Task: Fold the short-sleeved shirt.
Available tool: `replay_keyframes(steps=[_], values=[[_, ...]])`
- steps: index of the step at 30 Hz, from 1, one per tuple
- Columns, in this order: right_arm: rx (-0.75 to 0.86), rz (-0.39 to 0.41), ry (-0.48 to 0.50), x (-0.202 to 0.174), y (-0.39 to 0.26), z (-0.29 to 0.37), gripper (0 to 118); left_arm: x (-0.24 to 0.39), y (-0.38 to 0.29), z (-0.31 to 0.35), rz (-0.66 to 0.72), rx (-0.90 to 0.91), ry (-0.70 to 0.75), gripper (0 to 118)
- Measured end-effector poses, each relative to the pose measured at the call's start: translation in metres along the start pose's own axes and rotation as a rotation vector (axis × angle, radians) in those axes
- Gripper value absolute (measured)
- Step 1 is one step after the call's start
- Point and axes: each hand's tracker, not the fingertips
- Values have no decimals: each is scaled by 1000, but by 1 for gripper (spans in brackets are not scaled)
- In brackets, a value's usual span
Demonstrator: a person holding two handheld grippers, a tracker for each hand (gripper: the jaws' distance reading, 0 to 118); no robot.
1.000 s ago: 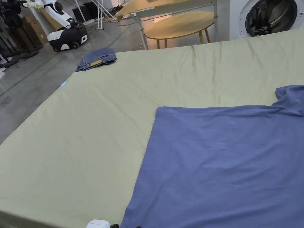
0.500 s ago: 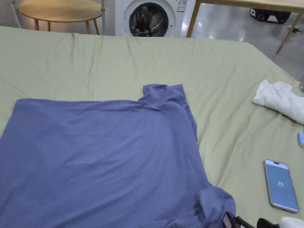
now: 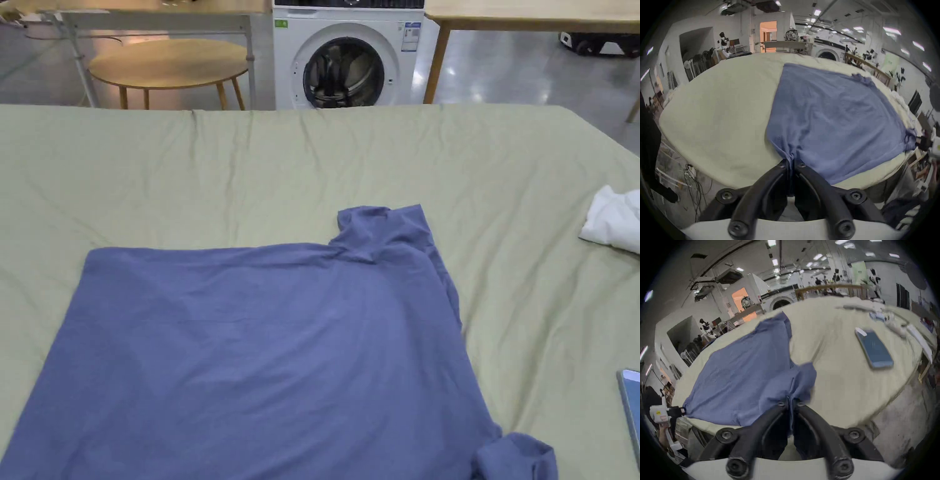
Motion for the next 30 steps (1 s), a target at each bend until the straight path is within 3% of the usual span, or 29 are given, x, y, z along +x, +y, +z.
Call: replay_keyframes(steps=[4,7,11,17,20,21,23,24,28,30], values=[[57,72,30,-14,61,-21,3,29,73,18,10,127,-39,0],[64,97,34,-22,109,-69,3,30,123,-13,-27,218,-64,0],[43,173,-18,-39,162,-143,3,25,174,-78,16,128,-109,0],[-7,151,-53,-49,198,-211,3,24,207,-134,60,120,-116,0],[-19,144,-40,-34,202,-242,5,13,208,-151,92,126,-112,1],[-11,153,-40,-34,201,-244,18,10,208,-153,101,127,-114,12],[-17,175,-52,-37,208,-230,70,3,203,-154,119,159,-107,53],[-17,173,-49,-35,209,-227,80,0,204,-150,111,161,-85,73],[92,202,-48,-30,212,-183,79,0,197,-94,81,287,-140,71],[162,214,-23,-29,206,-154,79,8,191,-55,-5,382,-175,71]])
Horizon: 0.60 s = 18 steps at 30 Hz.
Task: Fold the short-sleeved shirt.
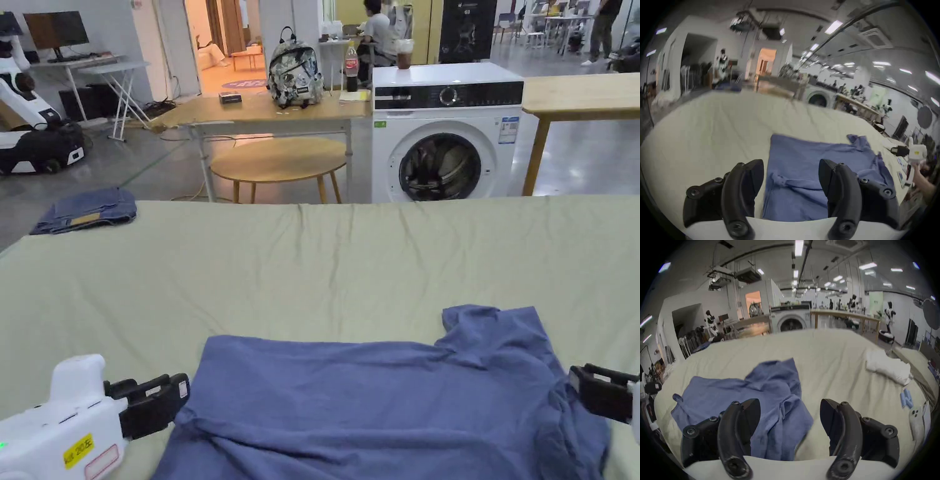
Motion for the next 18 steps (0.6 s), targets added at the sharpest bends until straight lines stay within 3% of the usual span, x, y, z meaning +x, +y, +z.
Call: replay_keyframes(steps=[3,7,8,9,10,11,13,18], values=[[97,17,31,-9,-6,53,78,23,3,49,-112,106,25,71],[170,58,41,-31,-27,111,60,64,-8,101,-189,196,47,71],[189,79,41,-43,-30,128,46,72,-11,110,-192,193,56,71],[193,92,35,-49,-35,136,21,79,-14,116,-188,185,56,71],[191,118,29,-53,-40,144,3,84,-19,124,-177,193,52,68],[178,124,48,-58,-43,151,0,87,-23,130,-154,196,33,51],[159,130,47,-65,-49,157,0,95,-31,137,-136,185,34,0],[147,108,92,-74,-62,167,0,97,-43,137,-137,139,44,0]])
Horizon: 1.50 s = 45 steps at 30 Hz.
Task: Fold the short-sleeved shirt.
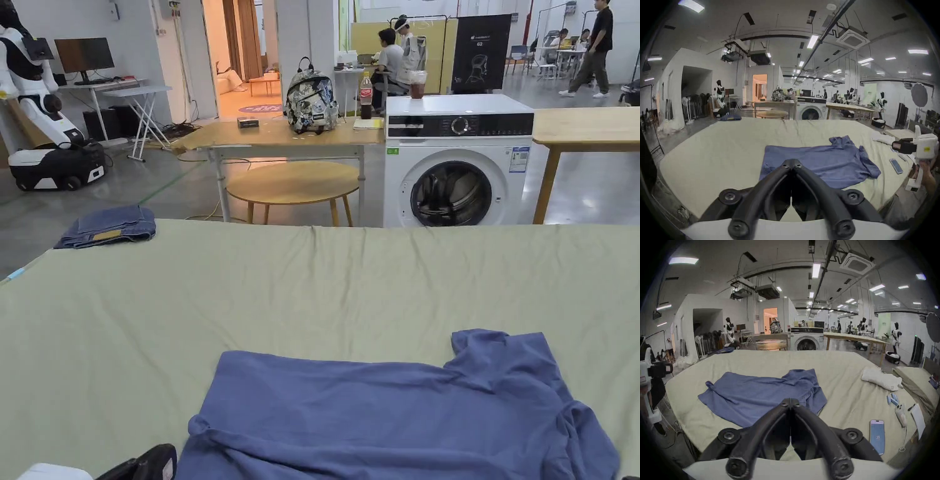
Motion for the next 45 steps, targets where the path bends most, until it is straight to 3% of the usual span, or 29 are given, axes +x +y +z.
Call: replay_keyframes(steps=[9,10,11,12,18,20,22,23,25,27,28,29,30,31,33,35,36,38,39,45], values=[[-37,-66,7,7,-12,-2,0,-45,-28,-52,146,-170,-7,1],[-42,-81,12,9,-15,-3,0,-53,-36,-65,160,-214,-14,19],[-47,-100,17,11,-17,-3,0,-57,-40,-81,153,-239,-12,56],[-56,-116,20,12,-20,-4,0,-63,-46,-95,152,-261,-9,67],[-109,-153,7,32,-43,-10,0,-92,-86,-189,135,-525,79,65],[-130,-160,-9,38,-48,-11,0,-95,-98,-207,169,-615,98,58],[-154,-164,-37,41,-52,-12,0,-84,-98,-201,118,-562,114,52],[-167,-169,-48,44,-53,-14,0,-75,-93,-197,83,-576,121,43],[-186,-197,-64,49,-57,-23,0,-68,-90,-199,36,-590,76,12],[-190,-236,-65,54,-60,-40,0,-63,-91,-202,46,-610,79,3],[-210,-247,-76,56,-61,-53,13,-60,-92,-205,35,-606,80,3],[-260,-255,-80,59,-63,-68,56,-60,-95,-207,31,-611,82,3],[-299,-278,-51,58,-66,-85,86,-62,-95,-209,35,-618,82,3],[-313,-296,-68,57,-72,-101,94,-66,-95,-207,55,-623,78,3],[-380,-303,-103,57,-85,-133,92,-69,-93,-205,96,-618,72,3],[-502,-301,-133,61,-104,-156,58,-66,-89,-199,101,-617,67,3],[-500,-254,-175,57,-105,-155,53,-65,-89,-198,104,-616,66,3],[-444,-277,-130,57,-91,-140,10,-63,-90,-196,111,-609,70,3],[-415,-279,-147,57,-85,-135,4,-66,-90,-197,116,-605,70,2],[-350,-246,-188,59,-53,-102,4,-71,-51,-145,150,-410,16,1]])
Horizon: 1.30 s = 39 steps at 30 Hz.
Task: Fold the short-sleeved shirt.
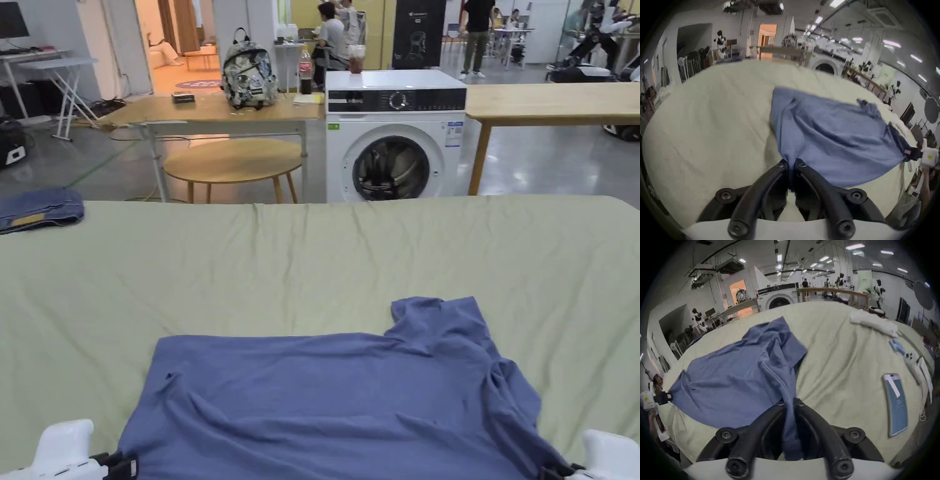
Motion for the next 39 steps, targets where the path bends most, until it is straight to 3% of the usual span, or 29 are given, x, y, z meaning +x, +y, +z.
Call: replay_keyframes(steps=[4,9,15,16,17,18,19,20,24,28,30,31,32,33,34,35,36,37,39], values=[[26,47,-16,7,-3,25,4,-6,0,43,-2,15,-20,1],[21,-5,-8,29,-34,79,4,-3,-57,97,51,7,-54,1],[-26,21,-18,43,-83,101,7,-9,-118,108,84,-65,-51,1],[-21,33,-31,44,-88,98,19,-10,-125,109,75,-30,-48,6],[-30,48,-60,47,-93,92,52,-10,-128,108,68,-24,-50,26],[-41,55,-81,50,-96,91,71,-5,-127,107,45,-9,-23,50],[-36,43,-74,53,-99,94,76,-3,-127,112,19,26,1,69],[-23,35,-70,58,-100,102,75,-2,-125,119,-9,68,9,77],[133,37,-15,60,-87,134,75,13,-100,155,-77,227,27,77],[285,67,47,33,-53,164,75,42,-64,189,-94,375,18,76],[320,97,83,17,-38,168,67,54,-52,199,-91,432,17,76],[330,117,115,8,-32,168,58,60,-47,202,-97,435,17,73],[341,127,129,0,-28,167,36,66,-43,203,-100,449,30,59],[339,130,156,-5,-23,163,36,70,-42,204,-104,459,34,59],[341,139,190,-12,-21,160,28,75,-38,204,-117,475,19,53],[343,147,180,-19,-20,155,12,78,-37,204,-111,466,25,38],[349,161,162,-26,-19,152,0,80,-36,203,-112,471,27,12],[347,194,157,-28,-18,148,0,82,-37,201,-111,470,24,0],[332,209,157,-34,-16,143,0,81,-33,198,-103,447,-20,0]])
